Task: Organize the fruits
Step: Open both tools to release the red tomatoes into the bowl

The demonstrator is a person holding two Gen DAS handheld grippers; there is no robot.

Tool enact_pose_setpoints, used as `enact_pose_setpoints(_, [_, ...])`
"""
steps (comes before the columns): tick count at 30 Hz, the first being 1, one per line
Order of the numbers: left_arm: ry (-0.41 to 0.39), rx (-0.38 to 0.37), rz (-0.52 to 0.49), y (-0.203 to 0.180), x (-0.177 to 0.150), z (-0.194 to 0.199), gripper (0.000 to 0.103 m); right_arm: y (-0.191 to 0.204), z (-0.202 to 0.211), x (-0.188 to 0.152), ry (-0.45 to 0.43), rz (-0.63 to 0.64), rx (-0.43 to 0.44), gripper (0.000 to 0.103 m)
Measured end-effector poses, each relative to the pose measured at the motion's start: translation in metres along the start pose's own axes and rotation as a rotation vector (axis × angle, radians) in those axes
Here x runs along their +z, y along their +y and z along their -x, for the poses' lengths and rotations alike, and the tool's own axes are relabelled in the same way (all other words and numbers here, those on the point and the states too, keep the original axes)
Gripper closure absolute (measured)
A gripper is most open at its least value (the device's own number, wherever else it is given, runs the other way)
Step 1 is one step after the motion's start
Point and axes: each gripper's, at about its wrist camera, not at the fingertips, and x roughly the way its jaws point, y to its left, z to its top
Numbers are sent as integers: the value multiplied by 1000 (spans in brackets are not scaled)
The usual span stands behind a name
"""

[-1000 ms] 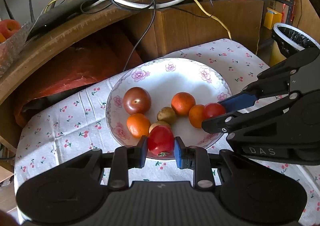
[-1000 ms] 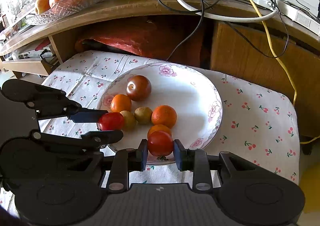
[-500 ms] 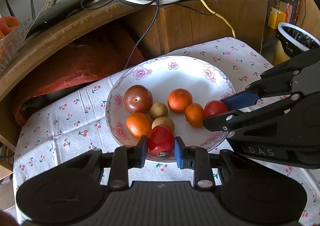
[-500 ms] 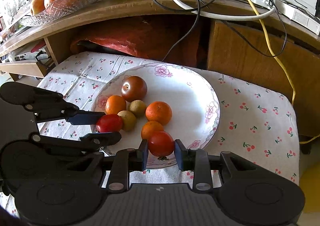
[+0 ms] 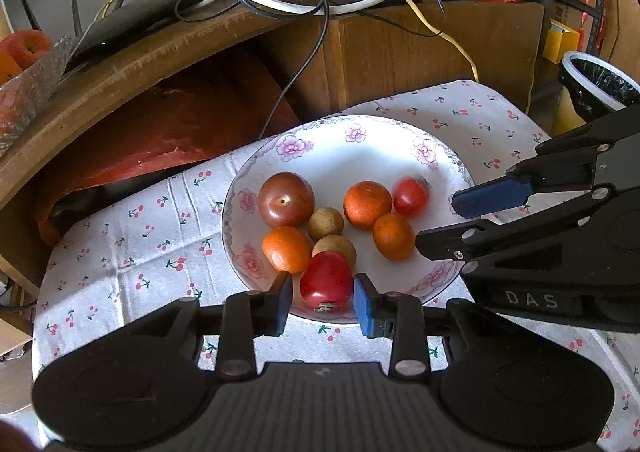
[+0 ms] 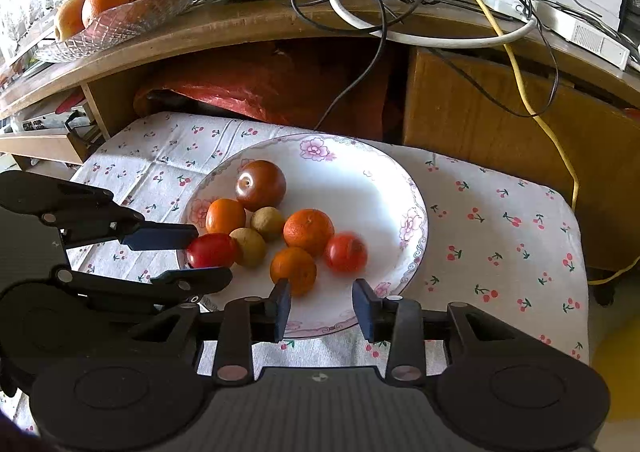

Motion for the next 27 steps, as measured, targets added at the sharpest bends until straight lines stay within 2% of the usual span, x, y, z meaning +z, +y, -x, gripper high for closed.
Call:
enact_pose_setpoints(23, [0, 15, 19, 1, 1, -2, 55, -2, 3, -2, -14, -13, -10, 68])
enact_pose_setpoints(27, [-2, 27, 24, 2, 1, -2, 50, -3, 4, -3, -18, -19, -14, 67])
